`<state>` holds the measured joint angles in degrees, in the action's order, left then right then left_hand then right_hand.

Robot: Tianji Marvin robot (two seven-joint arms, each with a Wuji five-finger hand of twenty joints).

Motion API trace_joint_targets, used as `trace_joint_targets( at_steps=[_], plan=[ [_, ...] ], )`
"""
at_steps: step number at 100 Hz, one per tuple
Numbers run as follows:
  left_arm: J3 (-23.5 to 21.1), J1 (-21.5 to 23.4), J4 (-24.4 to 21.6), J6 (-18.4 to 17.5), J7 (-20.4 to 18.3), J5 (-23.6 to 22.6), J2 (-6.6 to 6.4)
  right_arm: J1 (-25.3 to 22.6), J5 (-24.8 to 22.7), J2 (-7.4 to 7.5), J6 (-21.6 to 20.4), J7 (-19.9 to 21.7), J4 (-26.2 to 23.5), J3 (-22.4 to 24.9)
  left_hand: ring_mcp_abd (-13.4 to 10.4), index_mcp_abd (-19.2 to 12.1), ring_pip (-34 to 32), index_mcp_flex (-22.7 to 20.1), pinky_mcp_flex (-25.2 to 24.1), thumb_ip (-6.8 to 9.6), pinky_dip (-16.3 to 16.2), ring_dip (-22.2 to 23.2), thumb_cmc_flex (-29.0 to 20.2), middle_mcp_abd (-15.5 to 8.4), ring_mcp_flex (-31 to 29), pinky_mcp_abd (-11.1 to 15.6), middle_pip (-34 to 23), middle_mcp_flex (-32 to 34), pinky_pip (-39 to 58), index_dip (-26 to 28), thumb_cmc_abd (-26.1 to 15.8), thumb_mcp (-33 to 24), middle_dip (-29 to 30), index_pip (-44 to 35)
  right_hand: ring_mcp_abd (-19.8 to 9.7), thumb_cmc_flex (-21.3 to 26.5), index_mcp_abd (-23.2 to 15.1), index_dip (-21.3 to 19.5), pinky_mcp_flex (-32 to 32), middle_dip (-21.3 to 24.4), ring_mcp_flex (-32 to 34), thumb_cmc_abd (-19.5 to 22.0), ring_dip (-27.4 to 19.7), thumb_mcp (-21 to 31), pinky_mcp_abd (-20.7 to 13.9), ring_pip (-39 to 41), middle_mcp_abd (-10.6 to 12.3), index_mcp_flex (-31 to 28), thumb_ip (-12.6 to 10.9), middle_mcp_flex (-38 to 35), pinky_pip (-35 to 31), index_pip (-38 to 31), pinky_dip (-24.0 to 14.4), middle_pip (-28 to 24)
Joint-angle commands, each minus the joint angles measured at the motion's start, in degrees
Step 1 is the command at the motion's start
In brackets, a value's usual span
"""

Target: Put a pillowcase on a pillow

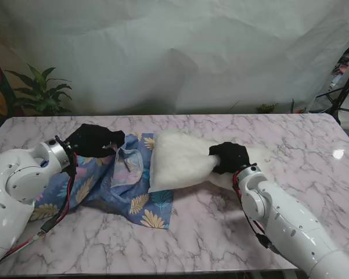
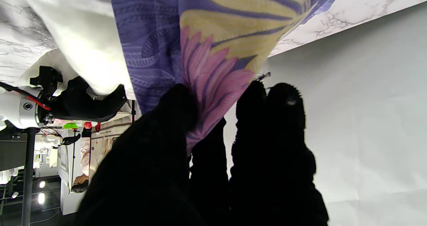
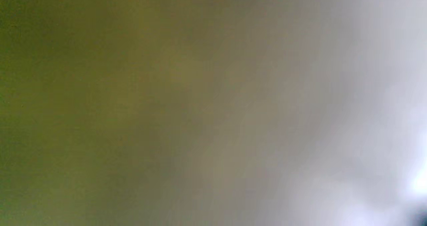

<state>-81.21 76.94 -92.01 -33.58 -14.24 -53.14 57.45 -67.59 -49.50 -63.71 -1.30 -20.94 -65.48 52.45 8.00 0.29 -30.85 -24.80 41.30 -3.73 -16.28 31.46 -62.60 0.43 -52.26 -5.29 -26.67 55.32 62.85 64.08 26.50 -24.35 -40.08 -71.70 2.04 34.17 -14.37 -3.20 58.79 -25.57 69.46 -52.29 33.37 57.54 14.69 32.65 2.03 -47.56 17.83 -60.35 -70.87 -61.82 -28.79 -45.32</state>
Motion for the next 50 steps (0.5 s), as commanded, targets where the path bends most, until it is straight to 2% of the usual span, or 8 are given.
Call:
trace_joint_targets(
  at_steps=[1, 13, 21, 34, 50],
  plan=[
    [0.37, -0.56, -0.38, 0.05, -0.97, 0.52, 0.28, 2.46, 1.22, -1.96, 2.93, -0.12, 0.65, -1.46, 0.90, -0.80, 0.19, -0.77, -0.69, -0.24, -0.88, -0.34, -1.01, -0.36, -0.27, 3.06, 0.34, 1.54, -0.48, 0.24, 0.60, -2.22, -0.71, -1.05, -1.67, 8.31, -0.92, -1.94, 4.87, -1.26, 6.04, 7.08, 4.35, 9.19, -29.30, 16.15, -1.73, -5.39, -2.98, -2.31, -13.53, -8.32, -5.63, -2.51],
    [0.82, -1.22, 0.78, -0.15, -0.84, 0.96, 0.29, 5.13, 2.47, -2.85, 8.07, 1.04, 0.97, -4.32, 0.89, -0.80, 0.23, -0.76, -0.67, -0.26, -0.87, -0.39, -1.01, -0.30, -0.26, 3.17, 0.35, 1.57, -0.51, 0.23, 0.55, -2.22, -0.71, -1.04, -2.97, 5.70, 1.22, 0.04, 5.86, -0.95, 6.18, 7.37, 5.37, 9.20, -31.23, 22.94, -5.53, -5.94, -2.51, -2.43, -17.21, -6.28, -8.42, -6.75],
    [1.27, -1.63, 1.30, -0.03, -0.71, 1.36, 0.34, 6.55, 4.01, -3.55, 9.79, 1.78, 1.00, -5.67, 0.83, -0.80, 0.21, -0.77, -0.65, -0.28, -0.88, -0.41, -1.01, -0.27, -0.34, 3.10, 0.37, 1.58, -0.50, 0.22, 0.52, -2.17, -0.70, -1.05, -4.85, 3.94, 2.46, 1.77, 6.57, -1.87, 6.32, 7.49, 6.02, 9.03, -32.74, 27.23, -7.49, -6.28, -2.20, -2.30, -19.52, -5.57, -9.97, -10.04],
    [2.53, -2.30, 1.98, 0.62, -0.13, 2.14, 0.54, 8.56, 5.07, -3.92, 11.32, 4.12, 0.79, -7.60, 0.80, -0.85, 0.24, -0.72, -0.67, -0.29, -0.89, -0.54, -0.85, -0.22, -0.33, 3.16, 0.38, 1.67, -0.51, 0.20, 0.42, -2.16, -0.71, -1.05, -7.42, 1.56, 3.18, 3.22, 7.29, -3.64, 6.48, 7.47, 6.75, 8.98, -34.95, 31.83, -8.36, -6.99, -1.82, -2.60, -21.98, -4.52, -11.31, -12.94],
    [4.99, -3.75, 3.30, 1.88, 0.63, 3.11, 0.83, 10.03, 6.20, -4.38, 11.90, 5.42, 1.24, -9.61, 0.84, -0.60, 0.13, -0.49, -0.63, -0.42, -0.96, -0.63, -0.67, 0.01, -0.48, 3.09, 0.40, 1.68, -0.40, 0.13, 0.06, -1.99, -0.71, -1.04, -8.93, -0.07, 3.21, 3.77, 7.73, -5.37, 6.56, 7.18, 7.31, 8.47, -35.69, 34.62, -8.08, -7.92, -1.36, -3.33, -23.47, -3.85, -11.86, -14.84]
  ],
)
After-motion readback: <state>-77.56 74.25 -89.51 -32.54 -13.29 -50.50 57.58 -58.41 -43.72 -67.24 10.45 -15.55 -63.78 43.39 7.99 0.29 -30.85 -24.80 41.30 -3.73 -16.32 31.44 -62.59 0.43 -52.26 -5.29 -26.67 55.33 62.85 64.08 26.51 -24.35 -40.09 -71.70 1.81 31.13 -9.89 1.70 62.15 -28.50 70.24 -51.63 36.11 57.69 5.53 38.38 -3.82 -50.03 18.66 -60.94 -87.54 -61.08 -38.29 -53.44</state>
